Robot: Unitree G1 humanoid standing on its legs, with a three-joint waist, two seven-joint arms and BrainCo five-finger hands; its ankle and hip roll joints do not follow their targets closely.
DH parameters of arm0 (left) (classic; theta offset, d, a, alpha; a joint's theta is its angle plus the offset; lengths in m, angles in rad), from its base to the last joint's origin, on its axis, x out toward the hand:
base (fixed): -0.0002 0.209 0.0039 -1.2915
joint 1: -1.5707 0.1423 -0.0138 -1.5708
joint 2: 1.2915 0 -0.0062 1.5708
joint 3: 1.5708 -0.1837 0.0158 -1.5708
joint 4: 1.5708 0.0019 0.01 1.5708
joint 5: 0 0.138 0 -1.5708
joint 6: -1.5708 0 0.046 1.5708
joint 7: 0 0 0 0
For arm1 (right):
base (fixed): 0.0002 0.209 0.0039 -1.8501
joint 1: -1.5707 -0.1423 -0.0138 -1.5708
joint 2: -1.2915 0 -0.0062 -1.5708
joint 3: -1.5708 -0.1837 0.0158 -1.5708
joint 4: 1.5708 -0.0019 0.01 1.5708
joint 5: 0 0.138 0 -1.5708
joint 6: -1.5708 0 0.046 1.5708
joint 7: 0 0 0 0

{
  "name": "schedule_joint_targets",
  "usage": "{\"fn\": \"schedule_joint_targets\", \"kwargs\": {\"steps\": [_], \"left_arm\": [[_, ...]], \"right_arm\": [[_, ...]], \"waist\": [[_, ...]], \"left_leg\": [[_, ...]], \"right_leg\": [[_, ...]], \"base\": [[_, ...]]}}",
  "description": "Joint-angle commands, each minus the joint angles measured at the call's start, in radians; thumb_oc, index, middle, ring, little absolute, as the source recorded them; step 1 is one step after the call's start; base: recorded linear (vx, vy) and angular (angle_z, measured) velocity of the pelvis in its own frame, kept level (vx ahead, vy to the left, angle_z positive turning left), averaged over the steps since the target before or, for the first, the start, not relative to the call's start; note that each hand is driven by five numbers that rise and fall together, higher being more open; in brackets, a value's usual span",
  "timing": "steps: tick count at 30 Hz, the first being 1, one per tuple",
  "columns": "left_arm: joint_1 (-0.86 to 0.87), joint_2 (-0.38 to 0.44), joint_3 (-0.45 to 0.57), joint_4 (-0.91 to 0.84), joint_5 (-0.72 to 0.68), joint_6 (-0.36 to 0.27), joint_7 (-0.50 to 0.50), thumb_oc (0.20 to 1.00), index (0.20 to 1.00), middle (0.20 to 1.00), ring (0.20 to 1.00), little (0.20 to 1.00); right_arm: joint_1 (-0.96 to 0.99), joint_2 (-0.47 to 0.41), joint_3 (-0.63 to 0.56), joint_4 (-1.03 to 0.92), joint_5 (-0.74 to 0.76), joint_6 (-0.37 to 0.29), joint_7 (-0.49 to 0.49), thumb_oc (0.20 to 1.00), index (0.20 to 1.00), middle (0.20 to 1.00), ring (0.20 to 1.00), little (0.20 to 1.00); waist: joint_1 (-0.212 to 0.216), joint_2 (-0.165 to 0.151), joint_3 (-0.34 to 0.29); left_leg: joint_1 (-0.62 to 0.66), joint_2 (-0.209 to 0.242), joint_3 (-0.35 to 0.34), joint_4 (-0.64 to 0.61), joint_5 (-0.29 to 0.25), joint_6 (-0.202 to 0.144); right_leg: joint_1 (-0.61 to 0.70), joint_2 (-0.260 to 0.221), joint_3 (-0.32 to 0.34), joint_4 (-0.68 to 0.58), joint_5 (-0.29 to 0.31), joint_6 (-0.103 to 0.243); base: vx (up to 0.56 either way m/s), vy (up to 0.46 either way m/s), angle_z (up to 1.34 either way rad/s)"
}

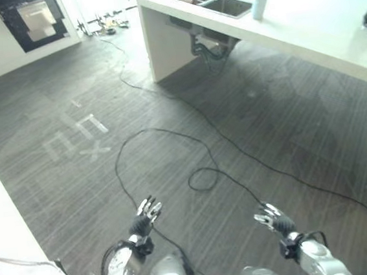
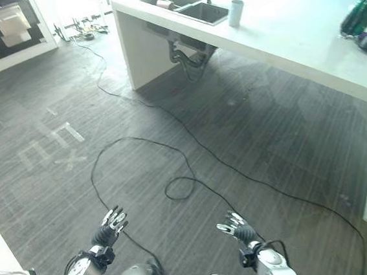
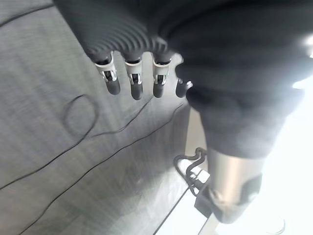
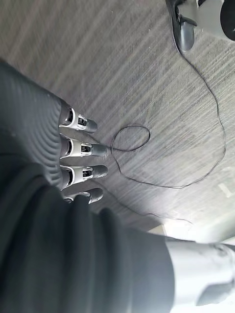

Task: Place the dishes in the dishwasher.

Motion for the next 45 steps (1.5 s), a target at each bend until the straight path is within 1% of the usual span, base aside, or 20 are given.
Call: {"fn": "schedule_joint_targets", "kwargs": {"steps": [1,3,5,7,8,9,11,12,13,14,15,17,19,23,24,26,27,33,37,45], "left_arm": [[0.024,-0.013,-0.077,-0.093,0.027,-0.030,0.015,1.000,1.000,1.000,1.000,1.000],[0.020,-0.001,-0.080,-0.105,0.002,-0.039,0.014,1.000,1.000,1.000,1.000,1.000],[0.007,0.004,-0.083,-0.117,0.012,-0.024,0.007,1.000,1.000,1.000,1.000,1.000],[-0.012,0.002,-0.092,-0.126,0.026,-0.003,0.011,1.000,1.000,1.000,1.000,1.000],[-0.010,0.001,-0.101,-0.117,0.031,-0.018,0.004,1.000,1.000,1.000,1.000,1.000],[0.001,-0.001,-0.115,-0.104,0.039,-0.044,-0.010,1.000,1.000,1.000,1.000,1.000],[-0.001,-0.007,-0.134,-0.057,0.027,-0.062,-0.017,1.000,1.000,1.000,1.000,1.000],[0.006,-0.028,-0.139,-0.037,0.041,-0.062,-0.008,1.000,1.000,1.000,1.000,1.000],[0.007,-0.031,-0.139,-0.035,0.046,-0.062,-0.009,1.000,1.000,1.000,1.000,1.000],[0.011,-0.038,-0.134,-0.024,0.052,-0.067,-0.024,1.000,1.000,1.000,1.000,1.000],[0.017,-0.040,-0.131,-0.019,0.054,-0.074,-0.033,1.000,1.000,1.000,1.000,1.000],[0.032,-0.042,-0.111,-0.023,0.049,-0.068,-0.047,1.000,1.000,1.000,1.000,1.000],[0.028,-0.042,-0.102,-0.024,0.040,-0.058,-0.056,1.000,1.000,1.000,1.000,1.000],[0.015,-0.035,-0.113,-0.039,0.039,-0.053,-0.050,1.000,1.000,1.000,1.000,1.000],[0.014,-0.037,-0.121,-0.045,0.015,-0.047,-0.034,1.000,1.000,1.000,1.000,1.000],[0.013,-0.039,-0.116,-0.047,0.020,-0.048,-0.036,1.000,1.000,1.000,1.000,1.000],[0.011,-0.041,-0.113,-0.048,0.021,-0.047,-0.038,1.000,1.000,1.000,1.000,1.000],[0.016,-0.046,-0.099,-0.037,0.022,-0.045,-0.065,1.000,1.000,1.000,1.000,1.000],[-0.005,-0.040,-0.111,-0.022,0.058,-0.028,-0.078,1.000,1.000,1.000,1.000,1.000],[-0.039,0.002,-0.121,-0.021,0.081,-0.038,-0.046,1.000,1.000,1.000,1.000,1.000]], "right_arm": [[-0.027,0.004,-0.014,-0.016,-0.004,-0.040,-0.018,1.000,1.000,1.000,1.000,1.000],[-0.039,0.003,-0.006,-0.001,0.002,-0.052,-0.014,1.000,1.000,1.000,1.000,1.000],[-0.031,-0.010,-0.020,-0.008,0.014,-0.048,-0.009,1.000,1.000,1.000,1.000,1.000],[-0.015,-0.021,-0.041,-0.017,0.034,-0.046,0.004,1.000,1.000,1.000,1.000,1.000],[-0.004,-0.014,-0.057,-0.016,0.019,-0.059,0.019,1.000,1.000,1.000,1.000,1.000],[-0.003,-0.005,-0.066,-0.007,0.016,-0.079,0.017,1.000,1.000,1.000,1.000,1.000],[-0.017,-0.020,-0.065,0.015,0.048,-0.093,0.000,1.000,1.000,1.000,1.000,1.000],[-0.038,-0.054,-0.050,0.021,0.039,-0.080,0.008,1.000,1.000,1.000,1.000,1.000],[-0.040,-0.058,-0.049,0.021,0.042,-0.078,0.010,1.000,1.000,1.000,1.000,1.000],[-0.045,-0.075,-0.047,0.031,0.055,-0.081,0.021,1.000,1.000,1.000,1.000,1.000],[-0.047,-0.085,-0.047,0.037,0.057,-0.084,0.032,1.000,1.000,1.000,1.000,1.000],[-0.040,-0.098,-0.060,0.039,0.040,-0.081,0.057,1.000,1.000,1.000,1.000,1.000],[-0.039,-0.103,-0.065,0.041,0.040,-0.083,0.065,1.000,1.000,1.000,1.000,1.000],[-0.074,-0.095,-0.044,0.058,0.028,-0.078,0.064,1.000,1.000,1.000,1.000,1.000],[-0.073,-0.095,-0.031,0.042,0.024,-0.061,0.048,1.000,1.000,1.000,1.000,1.000],[-0.073,-0.095,-0.019,0.036,0.027,-0.060,0.041,1.000,1.000,1.000,1.000,1.000],[-0.063,-0.097,-0.014,0.031,0.024,-0.064,0.042,1.000,1.000,1.000,1.000,1.000],[-0.047,-0.106,-0.011,0.043,0.019,-0.068,0.035,1.000,1.000,1.000,1.000,1.000],[-0.025,-0.093,-0.030,0.065,0.048,-0.090,0.019,1.000,1.000,1.000,1.000,1.000],[-0.011,-0.045,-0.046,0.056,0.058,-0.100,0.001,1.000,1.000,1.000,1.000,1.000]], "waist": [[-0.003,0.084,-0.060],[-0.024,0.102,-0.042],[-0.044,0.109,-0.021],[-0.079,0.107,0.004],[-0.095,0.100,0.023],[-0.095,0.098,0.028],[-0.105,0.089,-0.003],[-0.118,0.100,-0.044],[-0.118,0.102,-0.048],[-0.119,0.107,-0.059],[-0.117,0.109,-0.060],[-0.101,0.103,-0.049],[-0.082,0.095,-0.028],[-0.060,0.087,-0.005],[-0.050,0.101,-0.004],[-0.042,0.113,-0.005],[-0.045,0.116,0.000],[-0.050,0.122,0.005],[-0.052,0.118,-0.012],[-0.051,0.123,-0.038]], "left_leg": [[0.046,-0.033,-0.095,-0.288,0.082,-0.059],[0.098,-0.028,-0.104,-0.311,0.080,-0.068],[0.145,-0.023,-0.146,-0.319,0.077,-0.089],[0.208,-0.022,-0.173,-0.326,0.041,-0.091],[0.253,-0.026,-0.180,-0.313,-0.027,-0.078],[0.267,-0.028,-0.186,-0.274,-0.075,-0.072],[0.279,-0.033,-0.213,-0.146,-0.151,-0.074],[0.320,0.006,-0.178,0.001,-0.146,-0.128],[0.319,0.013,-0.176,0.017,-0.134,-0.137],[0.288,0.060,-0.171,0.183,-0.031,-0.188],[0.261,0.081,-0.172,0.256,0.008,-0.208],[0.136,0.141,-0.178,0.455,0.091,-0.234],[0.015,0.144,-0.217,0.512,0.093,-0.218],[-0.012,0.122,-0.167,0.142,0.115,-0.194],[-0.012,0.114,-0.211,-0.091,0.195,-0.214],[-0.017,0.149,-0.225,-0.198,0.257,-0.223],[-0.009,0.199,-0.218,-0.271,0.284,-0.239],[0.026,0.241,-0.252,-0.261,0.266,-0.249],[0.066,0.189,-0.230,-0.255,0.184,-0.220],[0.125,0.062,-0.250,-0.309,0.118,-0.135]], "right_leg": [[-0.037,0.049,0.016,0.092,0.238,0.086],[-0.127,0.061,-0.005,-0.017,0.164,0.043],[-0.140,0.076,-0.014,-0.266,0.149,0.003],[-0.205,0.038,-0.002,-0.514,0.273,0.031],[-0.289,-0.023,0.023,-0.590,0.394,0.081],[-0.305,-0.040,0.024,-0.578,0.398,0.089],[-0.277,0.003,0.043,-0.532,0.343,0.056],[-0.247,0.056,0.020,-0.513,0.271,-0.015],[-0.243,0.063,0.017,-0.514,0.266,-0.022],[-0.214,0.098,0.010,-0.519,0.224,-0.067],[-0.193,0.113,0.005,-0.520,0.202,-0.089],[-0.125,0.131,-0.009,-0.534,0.165,-0.137],[-0.067,0.136,-0.004,-0.556,0.161,-0.148],[0.024,0.148,0.024,-0.622,0.147,-0.126],[0.040,0.152,0.039,-0.622,0.137,-0.114],[0.036,0.159,0.042,-0.620,0.138,-0.118],[0.037,0.147,0.040,-0.601,0.120,-0.113],[0.028,0.133,0.046,-0.530,0.067,-0.111],[0.037,0.097,0.020,-0.489,0.050,-0.096],[-0.011,0.062,0.049,-0.374,0.075,-0.042]], "base": [[0.25,0.156,0.48],[0.31,-0.027,0.25],[0.34,-0.191,0.18],[0.42,-0.262,1.14],[0.56,-0.344,1.42],[0.75,-0.510,0.85],[0.81,-0.577,0.60],[0.65,-0.436,0.73],[0.55,-0.425,0.95],[0.31,-0.287,0.84],[0.37,-0.349,0.20],[0.28,-0.297,-0.66],[0.22,-0.163,-0.52],[0.26,0.063,-0.97],[0.34,0.177,-1.33],[0.28,0.159,-1.21],[0.32,0.182,-1.54],[0.30,0.229,-0.39],[0.32,0.347,0.71],[0.17,0.245,0.09]]}}
